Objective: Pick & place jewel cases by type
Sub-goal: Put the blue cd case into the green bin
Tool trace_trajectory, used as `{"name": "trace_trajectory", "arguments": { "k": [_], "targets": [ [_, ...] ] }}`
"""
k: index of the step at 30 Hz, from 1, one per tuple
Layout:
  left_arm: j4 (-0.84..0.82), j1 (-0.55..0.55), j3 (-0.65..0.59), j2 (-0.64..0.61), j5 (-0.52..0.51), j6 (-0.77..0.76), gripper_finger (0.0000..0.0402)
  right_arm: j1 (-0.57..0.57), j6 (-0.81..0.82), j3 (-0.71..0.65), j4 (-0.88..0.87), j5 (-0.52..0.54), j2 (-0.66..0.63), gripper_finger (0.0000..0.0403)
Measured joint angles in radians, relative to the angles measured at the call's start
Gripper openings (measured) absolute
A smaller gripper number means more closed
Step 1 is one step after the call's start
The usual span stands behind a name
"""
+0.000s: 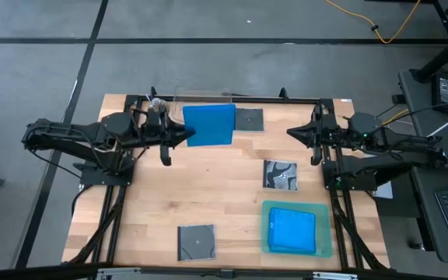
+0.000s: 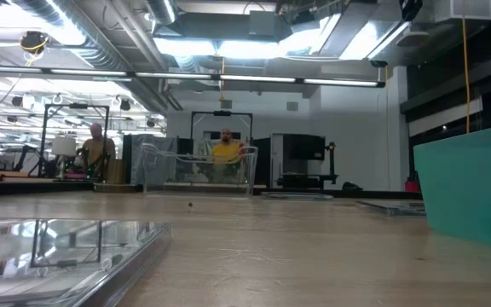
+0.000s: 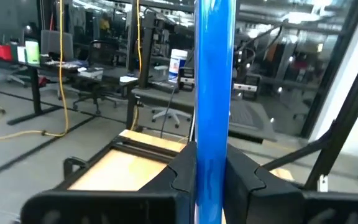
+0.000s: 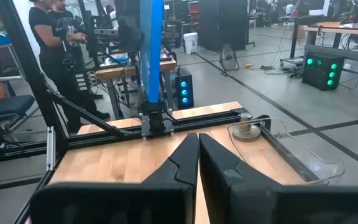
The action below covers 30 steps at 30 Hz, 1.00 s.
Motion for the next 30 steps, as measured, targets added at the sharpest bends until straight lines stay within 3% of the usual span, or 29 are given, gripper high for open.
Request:
{"name": "trace_trajectory", "arguments": {
  "k": [11, 24, 30],
  "targets": [
    [-0.029, 0.000, 0.078, 0.000, 0.000, 0.214, 0.0035, 0.000, 0.002, 0.000, -0.003, 0.001, 0.000, 0.0017],
    [-0.024, -0.012, 0.084, 0.000, -0.003, 0.491, 0.0035, 0.000, 0.003, 0.000, -0.004, 0.000, 0.003, 0.0005],
    [-0.024, -0.030, 0.084, 0.000, -0.008, 0.614, 0.0035, 0.000, 0.009, 0.000, -0.005, 0.000, 0.003, 0.0020]
  ]
}}
